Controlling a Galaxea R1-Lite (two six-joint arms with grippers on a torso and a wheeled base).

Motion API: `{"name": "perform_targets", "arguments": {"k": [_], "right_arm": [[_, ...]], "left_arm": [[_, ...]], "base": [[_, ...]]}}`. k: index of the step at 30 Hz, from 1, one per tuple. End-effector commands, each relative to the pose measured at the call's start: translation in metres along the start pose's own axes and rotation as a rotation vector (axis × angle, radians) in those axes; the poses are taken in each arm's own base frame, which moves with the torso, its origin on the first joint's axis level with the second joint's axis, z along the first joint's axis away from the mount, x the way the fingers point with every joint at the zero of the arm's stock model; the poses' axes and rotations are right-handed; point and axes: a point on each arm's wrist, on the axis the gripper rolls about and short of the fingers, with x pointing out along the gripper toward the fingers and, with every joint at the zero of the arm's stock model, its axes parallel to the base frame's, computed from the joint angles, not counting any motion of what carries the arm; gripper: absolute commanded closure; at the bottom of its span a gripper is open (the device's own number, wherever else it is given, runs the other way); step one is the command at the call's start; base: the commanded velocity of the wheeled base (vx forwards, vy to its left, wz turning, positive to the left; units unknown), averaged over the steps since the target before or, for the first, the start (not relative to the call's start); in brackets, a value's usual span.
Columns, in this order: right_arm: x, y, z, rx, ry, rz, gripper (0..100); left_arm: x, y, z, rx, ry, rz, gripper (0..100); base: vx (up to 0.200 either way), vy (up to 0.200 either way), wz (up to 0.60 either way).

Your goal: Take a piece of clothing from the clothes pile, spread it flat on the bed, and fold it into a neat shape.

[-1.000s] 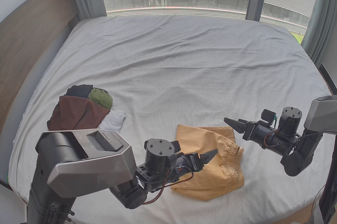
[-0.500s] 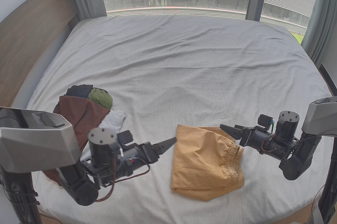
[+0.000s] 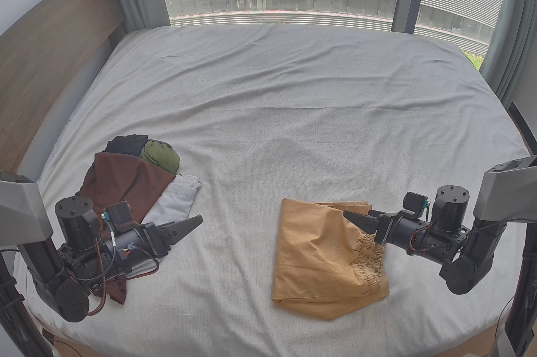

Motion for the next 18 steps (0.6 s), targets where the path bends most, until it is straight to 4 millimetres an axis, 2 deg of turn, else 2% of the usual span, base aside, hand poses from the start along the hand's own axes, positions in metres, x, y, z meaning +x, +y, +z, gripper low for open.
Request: {"name": "perform_targets", "arguments": {"k": [1,7,10,14,18], "right_arm": [[0.000,-0.004,-0.003,0.004,0.010,-0.014,0],[-0.006,-0.015,-0.006,0.013,0.023,-0.056,0],[-0.010,-0.029,-0.016,0.010,0.063,-0.101,0],[-0.013,-0.054,-0.044,-0.039,0.170,-0.177,0],[-0.017,-0.062,-0.056,-0.035,0.216,-0.202,0]], "left_arm": [[-0.013,0.009,0.004,0.004,-0.010,0.028,0],[-0.023,0.018,0.001,0.019,0.016,0.045,0],[-0.026,0.023,-0.004,0.036,0.044,0.050,0],[-0.023,0.031,-0.010,0.058,0.076,0.065,0],[-0.021,0.035,-0.014,0.058,0.097,0.074,0]], "base": [[0.000,0.000,0.00],[0.000,0.000,0.00],[0.000,0.000,0.00],[0.000,0.000,0.00],[0.000,0.000,0.00]]}}
